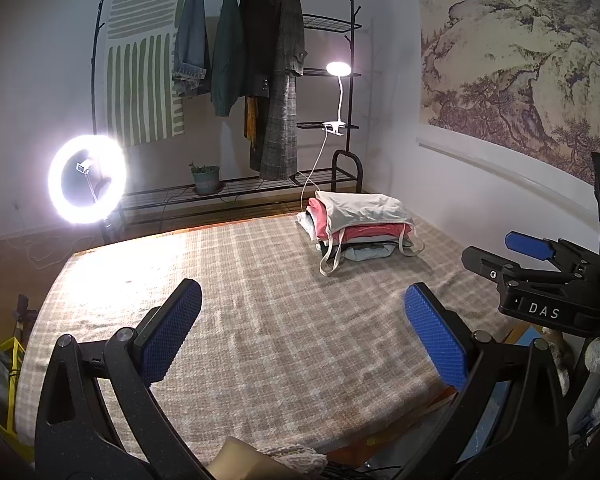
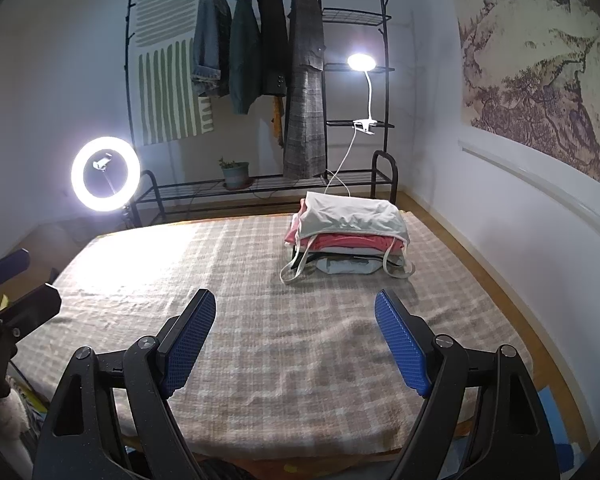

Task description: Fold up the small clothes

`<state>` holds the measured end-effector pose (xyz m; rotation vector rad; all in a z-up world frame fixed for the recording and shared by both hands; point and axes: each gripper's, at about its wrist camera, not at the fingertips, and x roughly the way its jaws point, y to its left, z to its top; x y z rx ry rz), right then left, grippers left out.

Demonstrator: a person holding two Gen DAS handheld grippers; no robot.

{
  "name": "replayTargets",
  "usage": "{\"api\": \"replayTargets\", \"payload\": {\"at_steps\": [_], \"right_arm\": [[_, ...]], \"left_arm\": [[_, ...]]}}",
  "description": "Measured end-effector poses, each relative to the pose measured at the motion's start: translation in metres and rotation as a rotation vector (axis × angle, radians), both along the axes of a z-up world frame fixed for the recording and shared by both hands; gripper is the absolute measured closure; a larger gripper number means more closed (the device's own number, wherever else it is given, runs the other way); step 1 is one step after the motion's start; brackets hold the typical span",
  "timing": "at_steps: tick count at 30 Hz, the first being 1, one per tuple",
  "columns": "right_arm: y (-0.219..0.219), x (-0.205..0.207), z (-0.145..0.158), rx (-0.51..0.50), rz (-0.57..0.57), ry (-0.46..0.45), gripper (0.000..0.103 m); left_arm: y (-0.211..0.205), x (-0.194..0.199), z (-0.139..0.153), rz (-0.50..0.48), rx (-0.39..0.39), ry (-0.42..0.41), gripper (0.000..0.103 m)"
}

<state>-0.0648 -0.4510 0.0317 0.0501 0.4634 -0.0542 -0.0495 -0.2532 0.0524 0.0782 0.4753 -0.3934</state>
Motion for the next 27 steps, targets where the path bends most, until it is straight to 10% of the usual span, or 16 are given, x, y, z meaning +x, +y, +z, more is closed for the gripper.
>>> {"api": "replayTargets", "payload": {"at_steps": [27], "right_arm": [[0.0041,0.0041,-0.0038,0.007,0.014,0.024,0.021]], "left_arm": [[0.0047,0.0033,0.0029,0.009,-0.005,-0.005,0.0]]}}
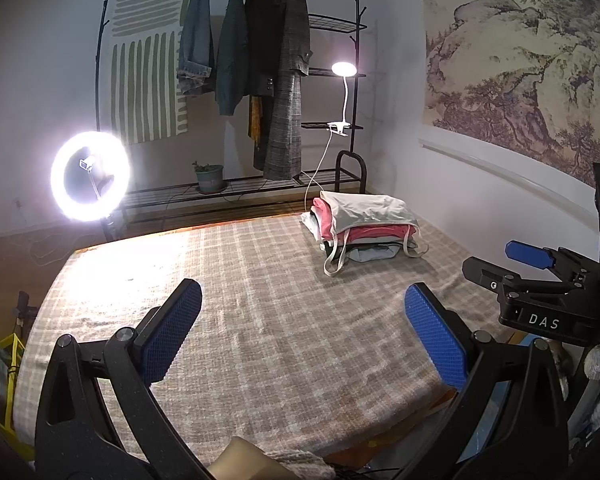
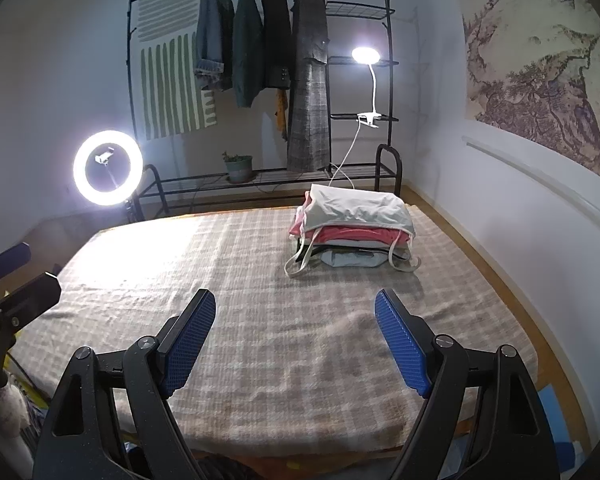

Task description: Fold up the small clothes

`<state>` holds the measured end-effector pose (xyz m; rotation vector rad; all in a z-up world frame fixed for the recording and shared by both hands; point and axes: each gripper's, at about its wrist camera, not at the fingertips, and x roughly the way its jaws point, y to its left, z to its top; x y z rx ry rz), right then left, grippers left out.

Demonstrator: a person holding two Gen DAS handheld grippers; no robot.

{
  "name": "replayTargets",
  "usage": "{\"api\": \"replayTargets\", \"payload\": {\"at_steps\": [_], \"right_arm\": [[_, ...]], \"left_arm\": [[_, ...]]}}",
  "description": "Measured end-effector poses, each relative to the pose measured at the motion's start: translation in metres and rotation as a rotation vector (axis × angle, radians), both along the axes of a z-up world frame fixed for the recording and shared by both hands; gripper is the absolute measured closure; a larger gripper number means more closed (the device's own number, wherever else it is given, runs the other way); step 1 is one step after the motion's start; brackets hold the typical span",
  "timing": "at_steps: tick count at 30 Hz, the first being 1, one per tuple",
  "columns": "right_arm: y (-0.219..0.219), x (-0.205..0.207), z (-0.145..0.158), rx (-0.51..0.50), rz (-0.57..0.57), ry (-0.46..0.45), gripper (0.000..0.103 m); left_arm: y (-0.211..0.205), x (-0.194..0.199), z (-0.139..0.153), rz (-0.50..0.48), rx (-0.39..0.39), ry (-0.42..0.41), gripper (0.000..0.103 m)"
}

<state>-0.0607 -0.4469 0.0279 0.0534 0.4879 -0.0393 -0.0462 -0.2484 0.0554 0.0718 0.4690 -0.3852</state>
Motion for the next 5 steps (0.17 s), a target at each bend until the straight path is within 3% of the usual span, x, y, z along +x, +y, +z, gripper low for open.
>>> {"api": "replayTargets", "payload": {"at_steps": [5], "right_arm": [[-0.0002,0.003,-0.0022,-0.002,0.0,0.006,0.021]], "left_arm": [[0.0006,0.0027,-0.0004,0.0,0.002,-0.014,0.0]]}}
